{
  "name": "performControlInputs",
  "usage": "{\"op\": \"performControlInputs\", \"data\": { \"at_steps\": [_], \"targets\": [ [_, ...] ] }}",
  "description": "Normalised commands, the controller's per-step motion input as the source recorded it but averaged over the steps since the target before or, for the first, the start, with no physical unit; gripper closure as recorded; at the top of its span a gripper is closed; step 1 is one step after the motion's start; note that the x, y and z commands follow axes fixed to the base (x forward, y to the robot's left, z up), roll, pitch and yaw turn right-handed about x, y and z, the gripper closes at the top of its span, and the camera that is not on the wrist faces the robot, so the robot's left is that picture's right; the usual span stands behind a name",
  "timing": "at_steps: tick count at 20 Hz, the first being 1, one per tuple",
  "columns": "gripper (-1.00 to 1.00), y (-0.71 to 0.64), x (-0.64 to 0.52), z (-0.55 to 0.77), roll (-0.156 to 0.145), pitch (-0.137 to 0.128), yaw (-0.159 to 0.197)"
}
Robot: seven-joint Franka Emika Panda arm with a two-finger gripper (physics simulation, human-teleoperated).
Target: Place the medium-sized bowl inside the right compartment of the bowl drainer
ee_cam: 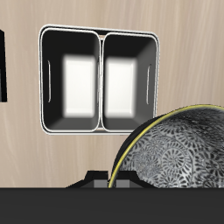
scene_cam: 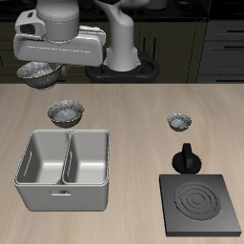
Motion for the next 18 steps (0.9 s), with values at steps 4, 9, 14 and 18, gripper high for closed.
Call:
{"op": "performControlInputs", "data": {
  "at_steps": [4,9,14,18],
  "targets": [
    [1.00,-0.06,0.24,-0.03,-0.017,0.004,-0.008],
    [1.00,-0.17,0.34,-0.01,-0.034,-0.003,0.002],
    [1.00,-0.07,0.19,-0.05,-0.031,0.007,-0.017],
    [1.00,-0.01,0.13,-0.20,-0.016,0.007,0.021]
  ]
}}
